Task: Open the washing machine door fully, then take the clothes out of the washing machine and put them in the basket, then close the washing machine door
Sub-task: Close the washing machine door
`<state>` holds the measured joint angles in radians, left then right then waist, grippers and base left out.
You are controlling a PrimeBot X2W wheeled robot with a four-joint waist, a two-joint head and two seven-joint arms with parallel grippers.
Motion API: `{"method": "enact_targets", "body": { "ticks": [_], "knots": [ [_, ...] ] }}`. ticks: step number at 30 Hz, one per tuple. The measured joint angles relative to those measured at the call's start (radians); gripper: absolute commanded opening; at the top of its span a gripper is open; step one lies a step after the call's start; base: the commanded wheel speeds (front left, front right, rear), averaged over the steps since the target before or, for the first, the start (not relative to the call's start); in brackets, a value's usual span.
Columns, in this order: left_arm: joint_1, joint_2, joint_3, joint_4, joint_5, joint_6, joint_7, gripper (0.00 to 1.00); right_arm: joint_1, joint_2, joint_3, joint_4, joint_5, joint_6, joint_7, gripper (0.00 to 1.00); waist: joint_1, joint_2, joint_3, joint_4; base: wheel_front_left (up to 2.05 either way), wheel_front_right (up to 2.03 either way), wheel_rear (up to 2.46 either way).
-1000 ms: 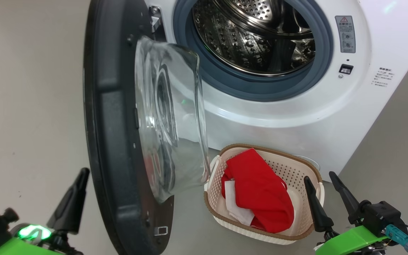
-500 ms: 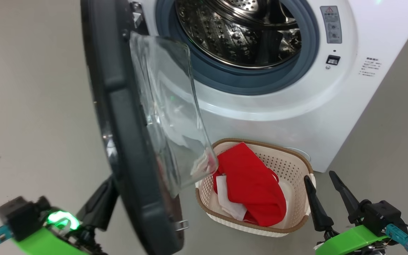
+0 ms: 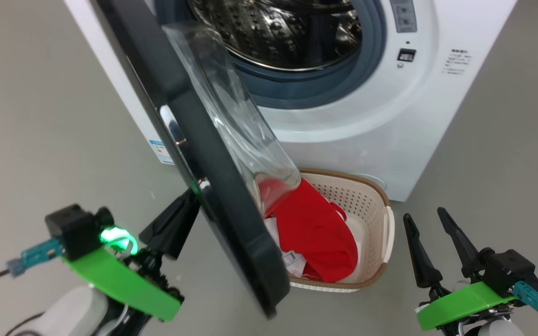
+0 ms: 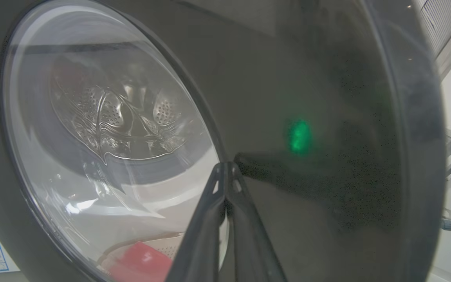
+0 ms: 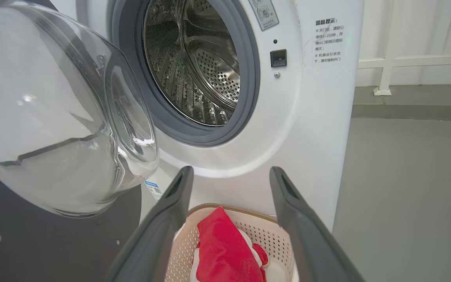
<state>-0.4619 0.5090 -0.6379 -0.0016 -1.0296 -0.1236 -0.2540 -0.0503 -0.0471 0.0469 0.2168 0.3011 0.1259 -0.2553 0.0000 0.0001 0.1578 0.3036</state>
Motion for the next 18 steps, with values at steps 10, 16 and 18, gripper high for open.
{"method": "enact_targets", "body": {
  "ticks": [10,16,18],
  "knots": [
    [-0.189,-0.042,-0.066,0.124,-0.012,0.000,0.000,0.00,-0.040,-0.001,-0.003,-0.015,0.005,0.000,0.000,1.00,0.0000,0.0000,0.063,-0.068,0.00,0.00,0.00],
    [-0.285,-0.072,-0.083,0.174,-0.023,0.000,0.000,0.00,-0.066,-0.001,-0.004,-0.020,0.007,0.000,0.000,1.00,0.0000,0.0000,0.109,-0.104,0.00,0.00,0.00],
    [-0.316,-0.078,-0.089,0.190,-0.029,0.000,0.000,0.00,-0.075,-0.001,-0.006,-0.020,0.007,0.000,0.000,1.00,0.0000,0.0000,0.122,-0.116,0.00,0.00,0.00]
  ]
}}
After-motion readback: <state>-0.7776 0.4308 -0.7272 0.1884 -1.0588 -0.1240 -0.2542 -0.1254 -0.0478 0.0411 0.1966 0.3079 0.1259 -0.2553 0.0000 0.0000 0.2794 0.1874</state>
